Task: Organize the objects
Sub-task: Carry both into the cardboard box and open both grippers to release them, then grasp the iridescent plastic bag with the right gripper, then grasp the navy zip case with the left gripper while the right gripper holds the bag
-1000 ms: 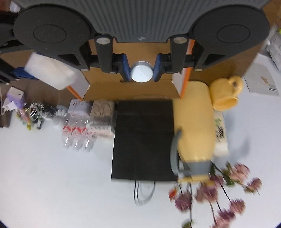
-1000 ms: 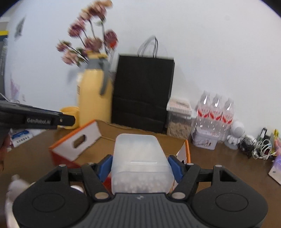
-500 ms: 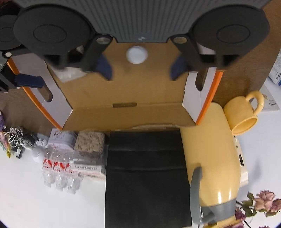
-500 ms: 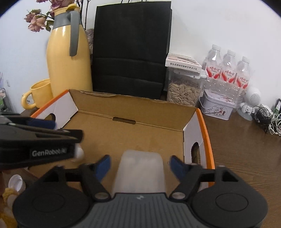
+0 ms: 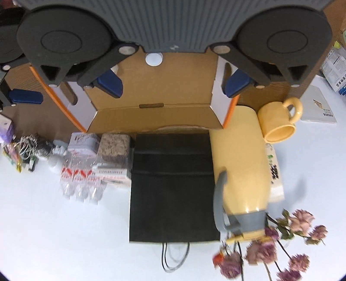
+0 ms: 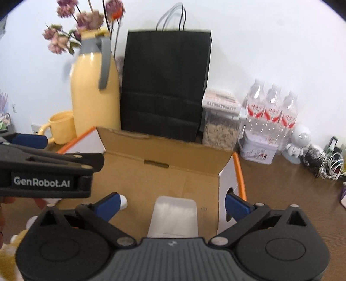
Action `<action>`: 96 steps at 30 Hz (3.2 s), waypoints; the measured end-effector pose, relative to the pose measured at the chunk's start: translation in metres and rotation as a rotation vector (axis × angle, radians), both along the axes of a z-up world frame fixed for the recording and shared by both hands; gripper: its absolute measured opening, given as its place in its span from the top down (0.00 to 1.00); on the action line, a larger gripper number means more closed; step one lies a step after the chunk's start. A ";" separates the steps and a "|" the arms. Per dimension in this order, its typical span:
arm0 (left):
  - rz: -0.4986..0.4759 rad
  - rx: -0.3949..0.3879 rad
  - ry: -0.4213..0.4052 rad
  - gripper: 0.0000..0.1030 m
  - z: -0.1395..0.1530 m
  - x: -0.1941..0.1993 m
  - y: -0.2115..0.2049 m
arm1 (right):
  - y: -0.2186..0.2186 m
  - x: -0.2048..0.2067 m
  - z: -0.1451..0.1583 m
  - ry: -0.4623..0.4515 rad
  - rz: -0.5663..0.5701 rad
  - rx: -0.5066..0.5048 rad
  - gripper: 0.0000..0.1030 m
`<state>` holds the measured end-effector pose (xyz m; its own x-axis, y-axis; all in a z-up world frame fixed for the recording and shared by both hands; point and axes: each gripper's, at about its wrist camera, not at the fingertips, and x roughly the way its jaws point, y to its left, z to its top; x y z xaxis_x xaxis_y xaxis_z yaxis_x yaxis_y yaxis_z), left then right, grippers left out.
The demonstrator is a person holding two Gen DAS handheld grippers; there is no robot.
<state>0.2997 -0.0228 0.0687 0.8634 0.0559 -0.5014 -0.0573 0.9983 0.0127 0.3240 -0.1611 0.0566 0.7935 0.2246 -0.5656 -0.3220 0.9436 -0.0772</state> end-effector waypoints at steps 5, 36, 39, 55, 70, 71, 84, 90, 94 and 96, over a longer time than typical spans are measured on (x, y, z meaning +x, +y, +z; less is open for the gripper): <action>-0.025 -0.027 -0.083 0.00 0.023 -0.049 0.011 | -0.011 -0.044 0.028 -0.092 0.016 0.007 0.00; 0.030 -0.113 -0.015 0.00 -0.072 -0.257 0.076 | -0.116 -0.221 -0.065 -0.074 -0.094 0.028 0.00; 0.020 -0.106 -0.012 0.00 -0.072 -0.257 0.076 | -0.111 -0.202 -0.067 -0.055 -0.082 -0.010 0.00; 0.044 -0.108 0.008 0.00 -0.074 -0.249 0.081 | -0.115 -0.165 -0.076 0.014 -0.001 0.043 0.58; -0.213 -0.083 0.058 0.00 -0.077 -0.223 0.015 | -0.144 -0.211 -0.051 -0.115 -0.103 0.084 0.59; -0.234 -0.077 0.071 0.00 -0.080 -0.218 0.009 | -0.144 -0.213 -0.049 -0.122 -0.097 0.083 0.59; -0.389 -0.055 0.209 0.02 -0.104 -0.173 -0.026 | -0.126 -0.216 -0.042 -0.134 0.006 0.088 0.59; -0.337 -0.065 0.188 0.17 -0.103 -0.195 -0.027 | -0.115 -0.221 -0.041 -0.139 0.050 0.109 0.59; -0.293 -0.070 0.195 0.20 -0.100 -0.211 -0.031 | -0.108 -0.225 -0.042 -0.135 0.075 0.123 0.59; -0.299 -0.078 0.198 0.18 -0.098 -0.213 -0.033 | -0.105 -0.225 -0.044 -0.128 0.082 0.130 0.59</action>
<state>0.0864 -0.0554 -0.0293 0.7214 -0.2289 -0.6536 0.2331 0.9690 -0.0821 0.0986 -0.2661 0.0125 0.8332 0.3558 -0.4233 -0.3936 0.9193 -0.0020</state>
